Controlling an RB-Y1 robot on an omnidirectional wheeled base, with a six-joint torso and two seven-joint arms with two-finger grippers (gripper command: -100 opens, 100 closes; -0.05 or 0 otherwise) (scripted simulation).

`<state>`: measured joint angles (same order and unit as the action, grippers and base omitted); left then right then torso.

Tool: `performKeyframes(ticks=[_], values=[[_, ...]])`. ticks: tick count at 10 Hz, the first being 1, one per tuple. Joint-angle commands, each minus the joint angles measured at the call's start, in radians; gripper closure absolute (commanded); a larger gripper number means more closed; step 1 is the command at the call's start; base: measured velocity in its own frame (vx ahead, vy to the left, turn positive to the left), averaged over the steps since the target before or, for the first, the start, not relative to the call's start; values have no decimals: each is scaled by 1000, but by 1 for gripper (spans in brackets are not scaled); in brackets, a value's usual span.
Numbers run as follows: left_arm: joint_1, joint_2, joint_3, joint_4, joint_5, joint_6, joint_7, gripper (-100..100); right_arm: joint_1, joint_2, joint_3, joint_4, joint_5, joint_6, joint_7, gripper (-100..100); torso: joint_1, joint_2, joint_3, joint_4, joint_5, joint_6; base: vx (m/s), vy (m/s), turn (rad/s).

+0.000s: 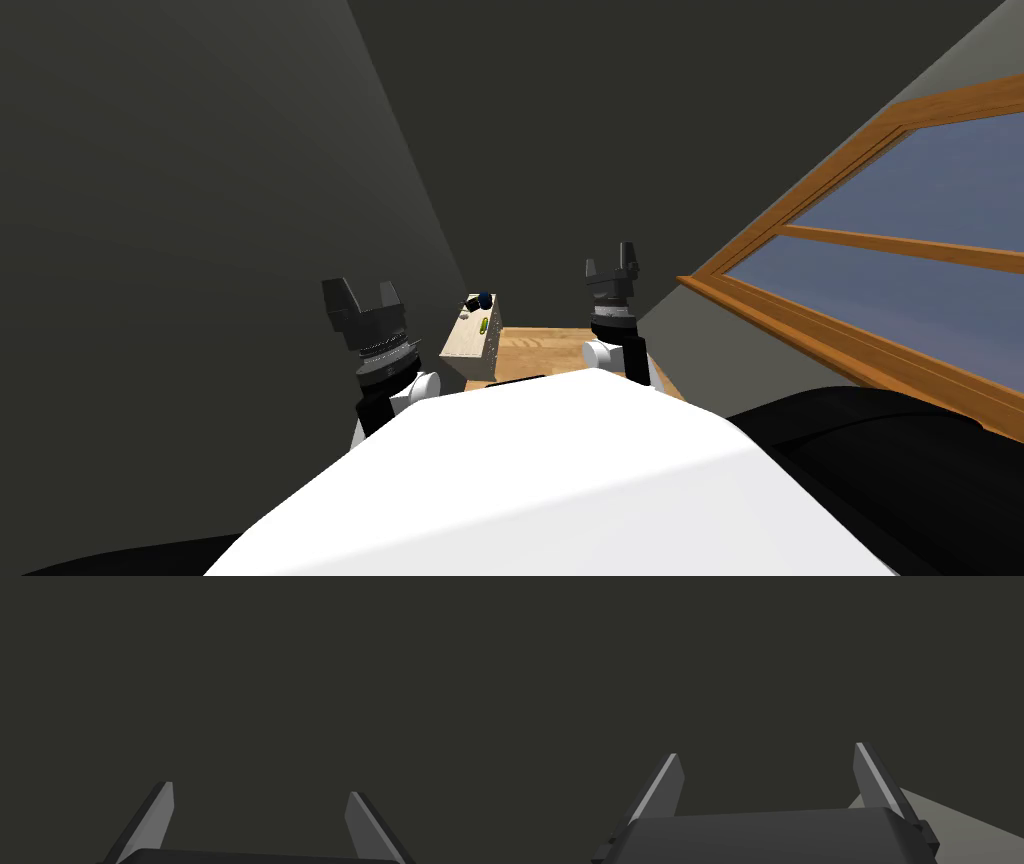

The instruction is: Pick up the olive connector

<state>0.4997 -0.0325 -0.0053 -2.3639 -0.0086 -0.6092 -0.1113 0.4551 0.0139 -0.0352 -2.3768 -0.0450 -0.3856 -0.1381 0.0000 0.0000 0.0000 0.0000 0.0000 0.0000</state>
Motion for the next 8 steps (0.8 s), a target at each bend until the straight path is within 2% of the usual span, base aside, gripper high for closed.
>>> performKeyframes(ticks=[1,4,5,8], values=[[4,29,2,17,10,26,25,-100,0,0,0,0,0,0,0,0,0,0,0,0,0,0,-6,-48,-39],[8,79,8,59,32,88,86,-100,0,0,0,0,0,0,0,0,-6,-1,0,0,-1,0,12,-88,-26],[8,79,8,59,32,91,86,-100,0,0,0,0,0,0,0,0,-6,-1,-1,0,-1,0,22,-55,-10],[9,129,19,121,61,176,174,-100,0,0,0,0,0,0,0,0,-4,-2,-1,0,-1,0,28,-67,-33]])
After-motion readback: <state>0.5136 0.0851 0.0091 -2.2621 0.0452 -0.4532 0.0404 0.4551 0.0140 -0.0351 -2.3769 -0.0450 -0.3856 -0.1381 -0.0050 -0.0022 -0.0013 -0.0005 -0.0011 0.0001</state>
